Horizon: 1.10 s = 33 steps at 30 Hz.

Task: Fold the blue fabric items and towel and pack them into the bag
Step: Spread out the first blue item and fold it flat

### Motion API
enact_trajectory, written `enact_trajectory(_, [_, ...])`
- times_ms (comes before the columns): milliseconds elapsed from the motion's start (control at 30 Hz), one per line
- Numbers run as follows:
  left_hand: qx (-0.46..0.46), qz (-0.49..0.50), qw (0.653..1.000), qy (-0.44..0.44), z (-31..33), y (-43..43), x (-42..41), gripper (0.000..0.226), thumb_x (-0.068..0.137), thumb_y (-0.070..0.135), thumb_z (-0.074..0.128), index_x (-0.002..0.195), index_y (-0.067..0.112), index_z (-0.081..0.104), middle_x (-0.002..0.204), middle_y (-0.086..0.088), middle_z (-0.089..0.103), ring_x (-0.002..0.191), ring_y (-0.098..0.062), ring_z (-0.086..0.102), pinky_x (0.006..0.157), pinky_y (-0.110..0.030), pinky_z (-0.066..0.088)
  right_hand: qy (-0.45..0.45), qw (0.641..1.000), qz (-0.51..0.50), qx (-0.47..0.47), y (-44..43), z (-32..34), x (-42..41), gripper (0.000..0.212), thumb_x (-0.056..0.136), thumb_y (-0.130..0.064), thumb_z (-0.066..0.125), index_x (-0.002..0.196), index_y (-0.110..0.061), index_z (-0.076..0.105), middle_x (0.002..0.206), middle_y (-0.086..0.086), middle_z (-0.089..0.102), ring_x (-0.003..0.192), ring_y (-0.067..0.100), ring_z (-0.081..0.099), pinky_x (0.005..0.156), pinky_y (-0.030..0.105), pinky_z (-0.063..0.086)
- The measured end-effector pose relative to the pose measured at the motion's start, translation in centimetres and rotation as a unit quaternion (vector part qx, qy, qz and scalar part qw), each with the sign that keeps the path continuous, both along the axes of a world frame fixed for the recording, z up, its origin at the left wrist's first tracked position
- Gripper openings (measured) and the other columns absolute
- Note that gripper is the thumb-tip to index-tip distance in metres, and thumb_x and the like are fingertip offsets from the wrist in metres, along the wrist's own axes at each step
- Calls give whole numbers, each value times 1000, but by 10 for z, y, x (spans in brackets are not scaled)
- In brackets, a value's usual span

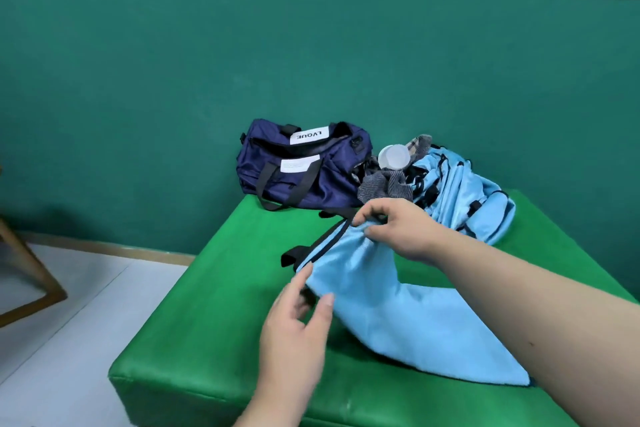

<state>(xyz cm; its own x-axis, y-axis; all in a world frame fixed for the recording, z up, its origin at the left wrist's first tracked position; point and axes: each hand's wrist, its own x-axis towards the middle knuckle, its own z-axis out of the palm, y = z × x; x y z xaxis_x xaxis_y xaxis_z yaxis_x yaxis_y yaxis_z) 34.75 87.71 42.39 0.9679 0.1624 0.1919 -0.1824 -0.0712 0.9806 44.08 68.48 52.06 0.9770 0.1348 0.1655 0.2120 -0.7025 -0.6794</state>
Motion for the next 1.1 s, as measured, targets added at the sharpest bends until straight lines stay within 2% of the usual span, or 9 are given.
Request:
enact_trajectory(133, [-75, -26, 996, -37, 73, 2, 0, 43, 85, 1, 73, 111, 35, 68, 87, 10, 74, 80, -11, 65, 77, -23, 51, -35, 996, 11, 82, -21, 68, -47, 35, 85, 4, 70, 107, -23, 75, 87, -24, 67, 72, -18, 59, 69, 2, 41])
enact_trajectory(233, [-54, -54, 994, -75, 132, 4, -10, 48, 86, -5, 69, 115, 33, 67, 89, 9, 74, 79, -14, 64, 78, -28, 50, -67, 989, 13, 130, -35, 112, -83, 48, 80, 9, 72, 106, -32, 75, 95, -26, 72, 86, -6, 64, 81, 10, 47])
enact_trajectory(367, [-38, -121, 984, -125, 203, 4, -44, 55, 86, -15, 63, 119, 28, 63, 92, 11, 77, 86, -4, 71, 77, -15, 53, -130, 978, 20, 163, -49, 161, -138, 55, 76, 12, 73, 106, -34, 73, 108, -4, 70, 83, 6, 63, 87, 27, 54])
enact_trajectory(500, [-19, -165, 976, -143, 247, 3, -75, 54, 86, -18, 60, 116, 26, 66, 88, 9, 76, 75, -4, 69, 64, -15, 52, -163, 969, 27, 187, -61, 190, -180, 55, 74, 12, 75, 113, -28, 74, 112, 14, 66, 85, 14, 59, 75, 24, 53])
enact_trajectory(667, [-47, -204, 969, -134, 266, -7, -96, 38, 87, -21, 57, 102, 11, 71, 66, -2, 70, 43, -11, 55, 38, -17, 42, -170, 966, 0, 194, -76, 193, -200, 54, 76, 7, 75, 116, -29, 73, 103, 16, 68, 80, 13, 58, 52, 10, 41])
enact_trajectory(733, [-44, -211, 969, -124, 265, -12, -93, 36, 86, -21, 57, 102, 8, 71, 63, -1, 69, 41, -9, 54, 37, -17, 42, -167, 965, 1, 200, -80, 188, -198, 54, 75, 6, 75, 114, -32, 74, 97, 13, 67, 79, 12, 58, 59, 15, 46])
enact_trajectory(867, [-47, -206, 973, -96, 256, -17, -73, 45, 84, -21, 59, 108, 16, 70, 76, -6, 74, 48, -10, 59, 40, -21, 46, -157, 966, -4, 206, -89, 172, -180, 54, 76, 10, 73, 115, -27, 73, 80, -23, 65, 74, 5, 57, 77, 21, 51])
enact_trajectory(1033, [-38, -198, 977, -64, 244, -26, -34, 50, 84, -22, 59, 112, 19, 69, 83, -8, 73, 50, -10, 60, 43, -18, 45, -137, 968, -26, 209, -96, 157, -141, 54, 74, 4, 76, 114, -32, 74, 99, 9, 72, 84, 13, 63, 88, 35, 56])
enact_trajectory(1100, [-19, -190, 980, -54, 249, -27, -12, 52, 84, -20, 61, 115, 20, 68, 88, -6, 75, 55, -11, 62, 47, -20, 49, -133, 969, -39, 206, -95, 164, -122, 54, 74, 6, 74, 114, -31, 74, 97, 9, 72, 82, 13, 64, 84, 32, 57])
